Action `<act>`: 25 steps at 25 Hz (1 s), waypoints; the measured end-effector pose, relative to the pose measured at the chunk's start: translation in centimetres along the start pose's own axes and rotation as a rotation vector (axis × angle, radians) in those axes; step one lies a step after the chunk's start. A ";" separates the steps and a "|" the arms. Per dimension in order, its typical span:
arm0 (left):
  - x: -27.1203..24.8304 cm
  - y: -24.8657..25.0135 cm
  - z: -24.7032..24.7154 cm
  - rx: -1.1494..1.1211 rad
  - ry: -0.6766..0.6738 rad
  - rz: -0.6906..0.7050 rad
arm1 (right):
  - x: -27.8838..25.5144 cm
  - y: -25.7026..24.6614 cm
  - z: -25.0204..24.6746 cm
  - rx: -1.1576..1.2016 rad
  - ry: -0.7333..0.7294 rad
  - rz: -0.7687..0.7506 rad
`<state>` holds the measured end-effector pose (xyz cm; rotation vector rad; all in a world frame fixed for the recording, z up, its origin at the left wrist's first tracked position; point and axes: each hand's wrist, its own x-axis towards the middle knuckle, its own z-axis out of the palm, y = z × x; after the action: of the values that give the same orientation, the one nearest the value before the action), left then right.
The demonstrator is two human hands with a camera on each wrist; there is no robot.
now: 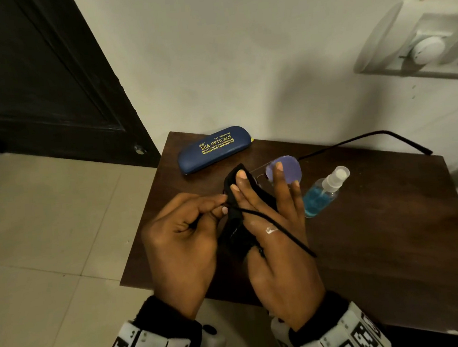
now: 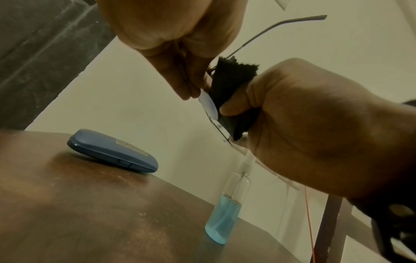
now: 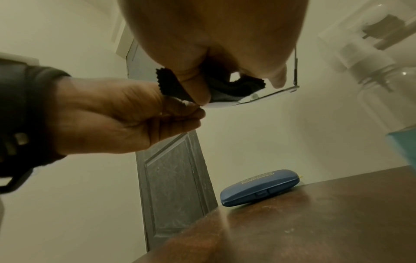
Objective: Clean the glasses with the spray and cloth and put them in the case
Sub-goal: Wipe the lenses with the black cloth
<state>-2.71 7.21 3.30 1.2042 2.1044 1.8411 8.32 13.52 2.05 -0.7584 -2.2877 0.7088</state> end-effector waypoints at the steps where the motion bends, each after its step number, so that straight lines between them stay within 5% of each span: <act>1: 0.0 0.0 -0.1 -0.023 0.008 -0.008 | 0.1 0.0 -0.1 0.047 -0.008 -0.018; 6: 0.6 -0.5 -0.8 -0.102 0.031 -0.121 | 0.4 0.4 -1.0 -0.042 -0.014 -0.171; 11: 0.9 -0.6 -1.0 -0.095 -0.021 -0.128 | 0.2 0.5 -0.8 -0.234 0.025 -0.115; 18: 0.9 -0.7 -1.5 -0.158 -0.028 -0.163 | 0.4 0.7 -1.0 0.036 -0.077 -0.202; 25: 1.5 -0.9 -2.3 -0.185 0.057 -0.242 | 0.3 0.8 -1.3 0.046 -0.064 -0.317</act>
<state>-5.48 6.30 3.75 0.8253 1.9545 1.9260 9.31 14.65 2.49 -0.3436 -2.3663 0.6411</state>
